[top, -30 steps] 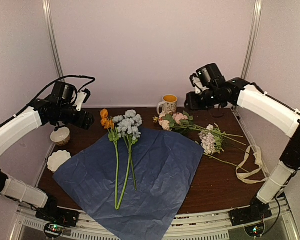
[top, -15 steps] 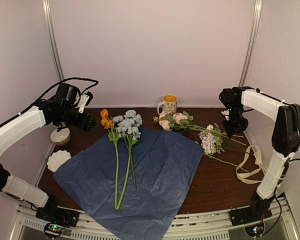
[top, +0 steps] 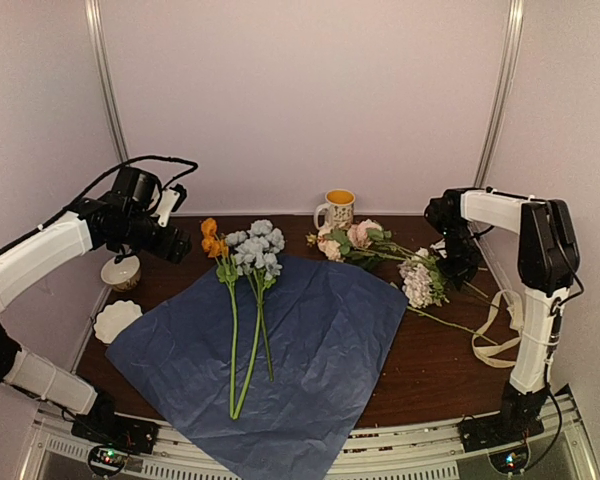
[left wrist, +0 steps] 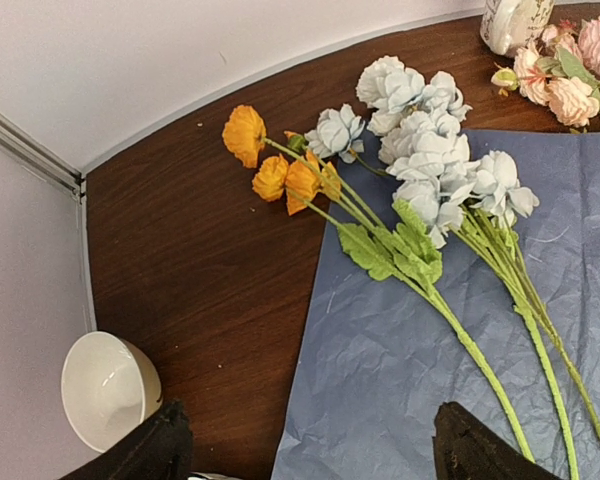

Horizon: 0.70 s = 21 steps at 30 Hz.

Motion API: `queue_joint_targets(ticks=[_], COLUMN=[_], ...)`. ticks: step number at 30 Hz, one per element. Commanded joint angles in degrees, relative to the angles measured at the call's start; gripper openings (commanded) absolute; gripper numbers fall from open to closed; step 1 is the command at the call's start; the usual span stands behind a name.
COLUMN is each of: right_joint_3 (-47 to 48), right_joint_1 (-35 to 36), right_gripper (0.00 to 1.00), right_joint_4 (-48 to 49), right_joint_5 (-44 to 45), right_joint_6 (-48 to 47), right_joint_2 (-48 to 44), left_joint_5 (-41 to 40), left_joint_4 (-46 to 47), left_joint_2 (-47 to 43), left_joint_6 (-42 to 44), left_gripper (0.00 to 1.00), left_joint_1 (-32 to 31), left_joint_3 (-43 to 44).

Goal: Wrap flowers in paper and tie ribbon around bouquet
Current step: Pick up the fake flower from the center of the board.

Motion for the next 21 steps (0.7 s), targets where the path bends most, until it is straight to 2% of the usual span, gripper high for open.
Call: queue_joint_targets(ticks=[1, 6, 16, 19, 21], right_joint_3=[1.3, 0.6, 2.1, 1.8, 0.6], right_joint_1=[-0.1, 0.6, 2.0, 3.9, 7.2], right_gripper=[0.12, 0.04, 0.0, 0.0, 0.0], right_joint_4=[-1.2, -2.6, -4.8, -1.6, 2.4], right_joint_5=[3.1, 4.2, 2.8, -1.9, -9.0], right_joint_6=[-0.3, -1.1, 3.6, 6.0, 8.7], right_joint_2=[-3.3, -7.9, -19.0, -23.9, -26.3], left_joint_5=[-0.3, -0.1, 0.1, 0.7, 1.0], left_joint_4=[1.6, 1.6, 1.6, 1.6, 1.3], left_joint_2=[0.4, 0.3, 0.0, 0.0, 0.2], left_joint_6=[0.7, 0.7, 0.7, 0.8, 0.8], left_gripper=[0.86, 0.86, 0.86, 0.86, 0.86], left_joint_1=[-0.2, -0.2, -0.2, -0.2, -0.2], left_joint_3=[-0.2, -0.2, -0.1, -0.2, 0.0])
